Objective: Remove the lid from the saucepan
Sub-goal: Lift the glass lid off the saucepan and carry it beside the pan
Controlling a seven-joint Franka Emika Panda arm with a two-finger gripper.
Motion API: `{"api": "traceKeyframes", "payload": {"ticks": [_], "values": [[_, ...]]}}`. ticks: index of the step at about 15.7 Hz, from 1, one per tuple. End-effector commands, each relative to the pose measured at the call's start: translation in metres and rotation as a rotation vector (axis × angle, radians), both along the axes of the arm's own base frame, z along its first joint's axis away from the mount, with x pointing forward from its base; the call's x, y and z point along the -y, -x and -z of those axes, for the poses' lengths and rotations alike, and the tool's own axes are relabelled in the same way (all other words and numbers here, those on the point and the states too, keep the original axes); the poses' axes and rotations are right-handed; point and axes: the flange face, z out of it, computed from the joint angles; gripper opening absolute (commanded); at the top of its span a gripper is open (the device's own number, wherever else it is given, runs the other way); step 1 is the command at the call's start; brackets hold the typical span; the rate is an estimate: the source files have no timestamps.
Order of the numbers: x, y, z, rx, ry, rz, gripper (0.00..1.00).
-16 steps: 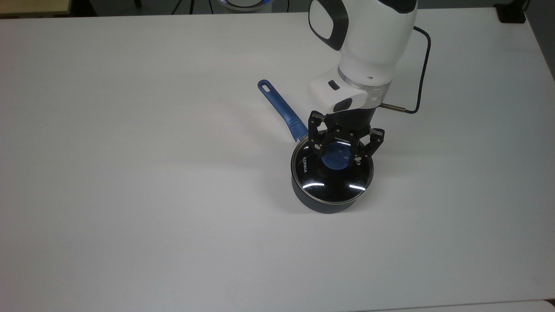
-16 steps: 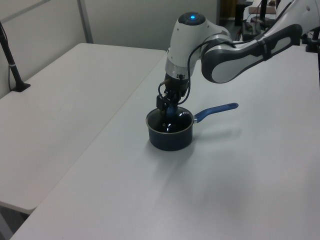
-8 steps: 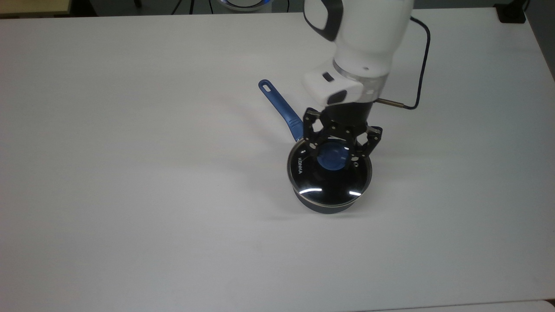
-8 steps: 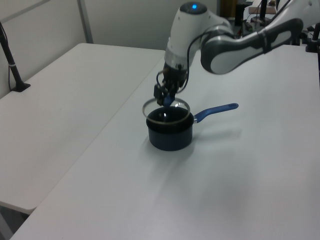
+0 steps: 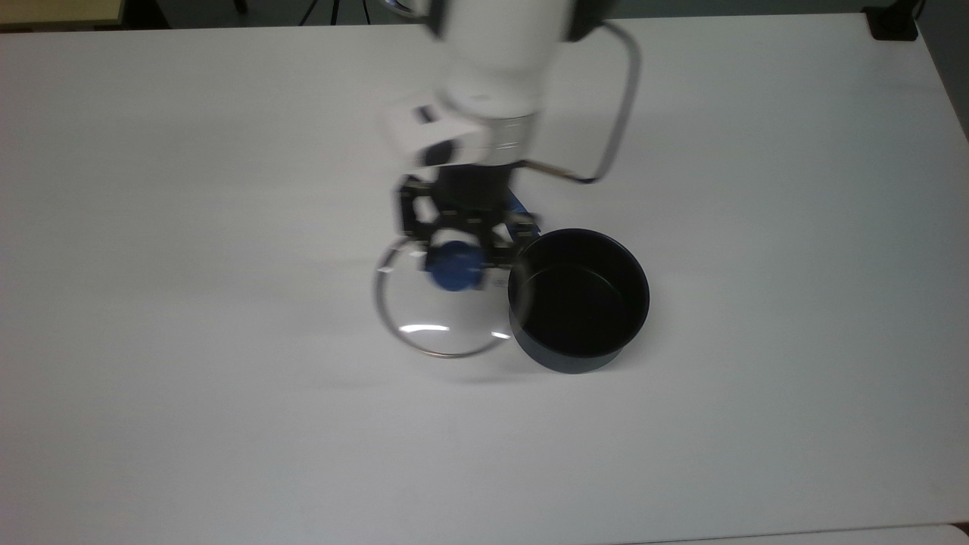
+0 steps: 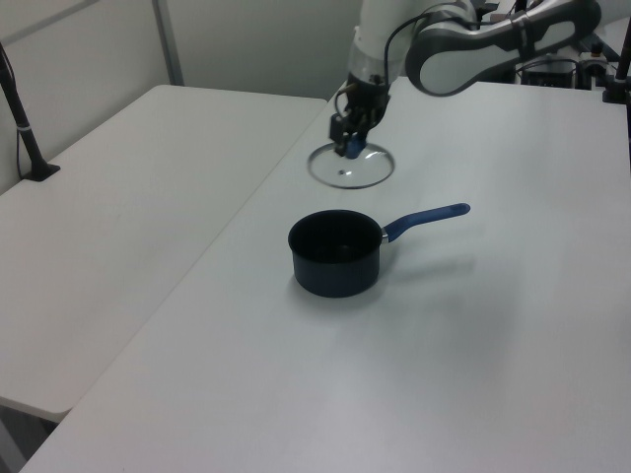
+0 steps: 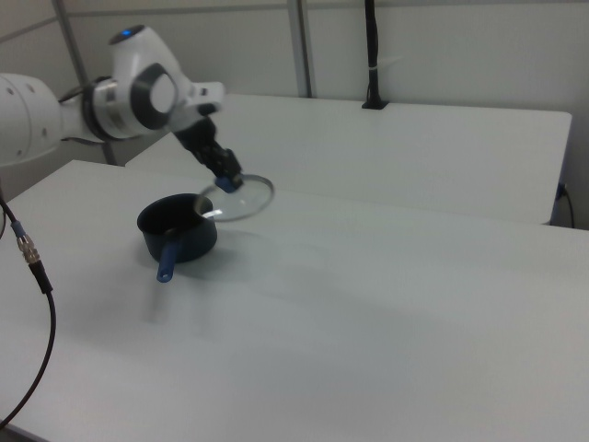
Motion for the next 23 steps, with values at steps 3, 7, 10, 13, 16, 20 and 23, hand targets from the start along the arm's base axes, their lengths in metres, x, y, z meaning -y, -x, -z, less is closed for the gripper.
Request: {"api": "traceKeyframes", "payload": {"ticks": [3, 7, 10, 13, 16, 20, 23], "values": [[0.106, 0.058, 0.018, -0.079, -0.02, -0.159, 0.5], [0.117, 0.086, 0.075, -0.117, -0.022, -0.192, 0.5], [0.115, 0.09, 0.099, -0.146, -0.037, -0.181, 0.5], [0.115, 0.092, 0.105, -0.157, -0.039, -0.181, 0.5], [0.115, 0.091, 0.106, -0.16, -0.038, -0.183, 0.85], [0.115, 0.091, 0.098, -0.18, -0.034, -0.18, 1.0], [0.119, 0.086, 0.066, -0.21, -0.021, -0.164, 1.0]]}}
